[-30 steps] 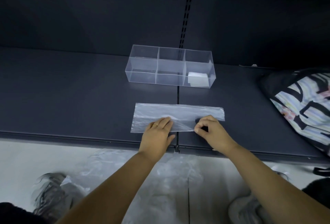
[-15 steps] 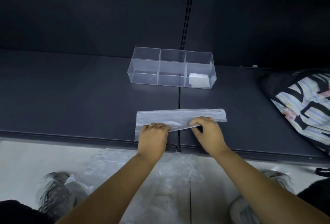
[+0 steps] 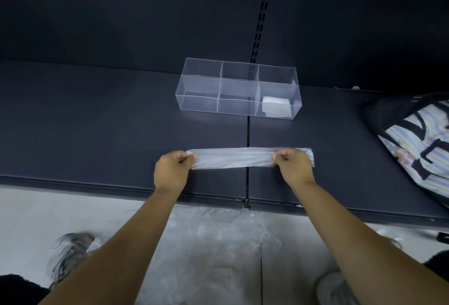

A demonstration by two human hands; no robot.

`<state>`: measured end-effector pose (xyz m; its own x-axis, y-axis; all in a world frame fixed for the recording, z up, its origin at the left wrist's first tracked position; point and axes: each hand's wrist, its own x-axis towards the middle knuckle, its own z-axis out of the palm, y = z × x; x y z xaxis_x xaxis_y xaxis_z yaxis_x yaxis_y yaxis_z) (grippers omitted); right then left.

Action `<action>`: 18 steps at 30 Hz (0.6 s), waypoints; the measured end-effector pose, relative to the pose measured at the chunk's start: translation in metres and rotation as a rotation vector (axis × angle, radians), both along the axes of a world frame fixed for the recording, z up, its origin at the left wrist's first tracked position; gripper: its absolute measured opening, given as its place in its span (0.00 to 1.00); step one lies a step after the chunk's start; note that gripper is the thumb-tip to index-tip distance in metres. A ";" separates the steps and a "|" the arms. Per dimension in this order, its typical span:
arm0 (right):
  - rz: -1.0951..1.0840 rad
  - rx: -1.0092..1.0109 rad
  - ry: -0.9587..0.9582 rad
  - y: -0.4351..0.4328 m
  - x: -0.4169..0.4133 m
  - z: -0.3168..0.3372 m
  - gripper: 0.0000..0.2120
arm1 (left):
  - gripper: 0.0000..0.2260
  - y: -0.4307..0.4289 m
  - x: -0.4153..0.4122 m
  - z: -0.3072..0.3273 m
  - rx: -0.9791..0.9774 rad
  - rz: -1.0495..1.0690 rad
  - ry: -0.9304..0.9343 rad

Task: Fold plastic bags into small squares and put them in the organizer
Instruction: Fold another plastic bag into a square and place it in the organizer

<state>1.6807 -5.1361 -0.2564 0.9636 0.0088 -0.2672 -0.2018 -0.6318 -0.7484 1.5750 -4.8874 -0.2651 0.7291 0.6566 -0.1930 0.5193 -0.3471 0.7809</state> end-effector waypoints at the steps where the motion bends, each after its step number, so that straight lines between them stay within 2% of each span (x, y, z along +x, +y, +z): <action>1: -0.007 -0.028 -0.002 0.001 0.000 0.000 0.09 | 0.10 -0.003 0.002 0.001 0.012 0.023 0.003; 4: -0.026 -0.084 -0.015 0.005 0.000 0.001 0.09 | 0.09 -0.009 0.004 0.008 0.136 0.083 0.009; 6: -0.032 -0.118 -0.028 0.008 0.000 0.001 0.09 | 0.09 -0.015 0.003 0.011 0.382 0.058 -0.053; 9: -0.014 -0.162 -0.037 0.009 0.000 0.001 0.08 | 0.09 -0.033 0.000 0.005 0.661 -0.238 -0.236; 11: -0.002 -0.152 -0.032 0.008 -0.001 0.002 0.08 | 0.15 -0.042 -0.002 -0.004 0.681 -0.476 -0.132; 13: -0.018 -0.157 -0.068 0.012 -0.007 0.007 0.07 | 0.22 -0.043 -0.004 -0.015 0.661 -0.556 0.058; 16: 0.007 -0.309 -0.409 0.027 -0.024 0.015 0.13 | 0.26 -0.042 -0.007 -0.024 0.705 -0.571 0.176; 18: 0.211 -0.274 -0.560 0.050 -0.041 0.018 0.15 | 0.27 -0.042 -0.007 -0.024 0.732 -0.584 0.191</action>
